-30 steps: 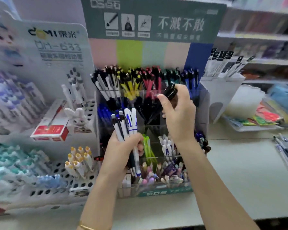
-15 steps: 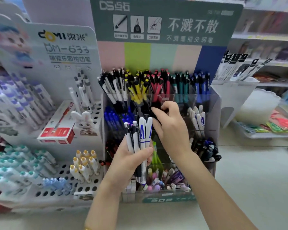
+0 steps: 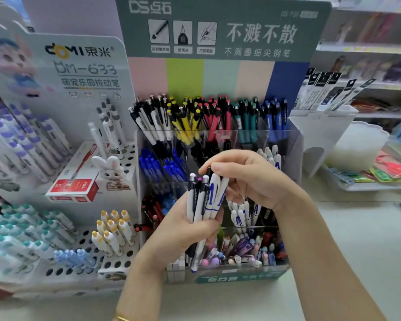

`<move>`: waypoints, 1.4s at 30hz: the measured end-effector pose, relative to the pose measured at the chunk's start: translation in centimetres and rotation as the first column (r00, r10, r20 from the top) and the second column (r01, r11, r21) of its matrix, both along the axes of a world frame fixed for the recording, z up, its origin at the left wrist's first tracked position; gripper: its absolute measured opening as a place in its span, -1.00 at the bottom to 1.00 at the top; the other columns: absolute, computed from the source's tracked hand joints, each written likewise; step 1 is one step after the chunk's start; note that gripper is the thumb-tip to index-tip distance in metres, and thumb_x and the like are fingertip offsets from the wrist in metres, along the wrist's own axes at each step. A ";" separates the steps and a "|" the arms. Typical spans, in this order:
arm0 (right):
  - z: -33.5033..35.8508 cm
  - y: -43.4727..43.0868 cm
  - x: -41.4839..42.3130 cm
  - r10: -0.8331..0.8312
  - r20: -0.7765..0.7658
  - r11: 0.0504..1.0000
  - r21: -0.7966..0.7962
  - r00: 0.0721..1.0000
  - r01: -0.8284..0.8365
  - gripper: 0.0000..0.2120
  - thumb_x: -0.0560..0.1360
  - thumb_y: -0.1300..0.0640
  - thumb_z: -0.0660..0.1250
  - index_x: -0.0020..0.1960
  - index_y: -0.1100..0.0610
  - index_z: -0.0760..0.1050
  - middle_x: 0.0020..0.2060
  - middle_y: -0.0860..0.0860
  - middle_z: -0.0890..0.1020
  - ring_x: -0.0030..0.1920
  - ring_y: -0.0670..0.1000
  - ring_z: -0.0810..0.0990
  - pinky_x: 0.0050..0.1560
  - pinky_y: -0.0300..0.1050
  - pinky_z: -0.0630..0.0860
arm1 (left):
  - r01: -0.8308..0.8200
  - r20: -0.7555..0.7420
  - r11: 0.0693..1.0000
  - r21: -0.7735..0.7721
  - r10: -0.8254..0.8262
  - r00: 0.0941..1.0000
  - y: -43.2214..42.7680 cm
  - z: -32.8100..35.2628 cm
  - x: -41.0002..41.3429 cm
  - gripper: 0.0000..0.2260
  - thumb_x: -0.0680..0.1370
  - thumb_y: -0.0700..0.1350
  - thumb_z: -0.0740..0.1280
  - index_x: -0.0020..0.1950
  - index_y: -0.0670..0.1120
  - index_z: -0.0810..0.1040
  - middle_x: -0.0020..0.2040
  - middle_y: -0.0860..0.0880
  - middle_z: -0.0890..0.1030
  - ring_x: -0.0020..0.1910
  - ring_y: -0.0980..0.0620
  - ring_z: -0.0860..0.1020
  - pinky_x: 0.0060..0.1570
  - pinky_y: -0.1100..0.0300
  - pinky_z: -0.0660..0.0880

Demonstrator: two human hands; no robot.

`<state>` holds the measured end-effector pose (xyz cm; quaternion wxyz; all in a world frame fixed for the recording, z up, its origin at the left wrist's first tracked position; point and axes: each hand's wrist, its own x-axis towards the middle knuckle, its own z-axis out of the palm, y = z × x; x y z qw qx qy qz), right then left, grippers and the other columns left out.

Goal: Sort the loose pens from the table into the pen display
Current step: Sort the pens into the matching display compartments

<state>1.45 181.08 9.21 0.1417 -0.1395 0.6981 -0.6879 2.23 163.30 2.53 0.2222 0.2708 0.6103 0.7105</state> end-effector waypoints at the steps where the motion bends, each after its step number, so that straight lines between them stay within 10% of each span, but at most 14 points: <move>1: 0.1 0.1 0.0 -0.003 0.019 1.000 0.001 1.000 0.003 -0.84 0.52 0.14 0.32 -0.01 0.18 0.63 -0.33 0.11 0.60 -0.47 -0.04 0.45 -0.55 -0.26 0.38 | 0.020 0.028 1.000 0.014 -0.020 0.999 0.1 0.1 0.0 -0.69 0.34 -0.23 0.34 0.05 -0.26 0.40 -0.27 -0.20 0.37 -0.37 -0.05 0.37 -0.35 0.11 0.38; 17: 1.5 0.5 -0.3 -0.371 -0.217 0.908 0.117 0.903 0.401 -0.81 0.61 0.24 0.20 -0.06 0.22 0.58 -0.54 -0.06 0.55 -0.59 -0.14 0.39 -0.62 -0.31 0.30 | 0.098 0.217 0.987 0.127 -0.124 0.968 0.3 0.9 0.0 -0.66 0.32 -0.23 0.37 0.06 -0.24 0.44 -0.17 -0.09 0.53 -0.40 0.07 0.43 -0.47 0.25 0.40; 24: 0.6 0.6 -0.1 -0.262 -0.012 0.964 0.039 0.965 0.262 -0.60 0.39 -0.09 0.34 0.06 0.19 0.59 -0.37 0.13 0.45 -0.53 -0.07 0.33 -0.57 -0.27 0.26 | 0.103 0.190 0.990 0.100 -0.120 0.974 0.1 0.9 -0.1 -0.68 0.34 -0.24 0.36 0.06 -0.25 0.42 -0.18 -0.09 0.53 -0.41 0.05 0.42 -0.47 0.23 0.37; 29: -0.1 0.6 0.2 -0.276 -0.078 0.959 0.039 0.958 0.279 -0.78 0.52 0.09 0.32 -0.12 0.26 0.57 -0.44 0.09 0.52 -0.58 -0.08 0.34 -0.62 -0.29 0.23 | 0.111 0.200 0.991 0.080 -0.125 0.972 0.1 0.7 0.1 -0.72 0.39 -0.32 0.33 0.09 -0.23 0.44 -0.16 -0.12 0.55 -0.40 0.05 0.42 -0.46 0.24 0.37; 36: 1.5 2.8 -0.3 -0.704 -0.146 0.709 -0.208 0.695 0.674 -0.80 0.58 0.16 0.27 -0.17 0.24 0.49 -0.42 0.06 0.53 -0.60 -0.12 0.38 -0.64 -0.31 0.25 | 0.078 0.184 0.997 0.000 -0.077 0.980 -1.4 -0.3 0.4 -0.81 0.40 -0.35 0.26 -0.01 -0.25 0.42 -0.24 -0.10 0.53 -0.45 0.05 0.35 -0.48 0.20 0.29; 42: -0.1 1.0 -0.4 -0.742 -0.473 0.580 -0.097 0.475 0.809 -0.82 0.56 0.12 0.32 -0.20 0.12 0.48 -0.42 0.06 0.52 -0.55 -0.11 0.44 -0.53 -0.30 0.35 | -0.080 0.030 0.996 -0.041 0.081 0.996 -1.7 -0.4 0.4 -0.71 0.44 -0.34 0.30 0.15 -0.22 0.46 -0.11 -0.16 0.63 -0.37 0.02 0.44 -0.35 0.15 0.43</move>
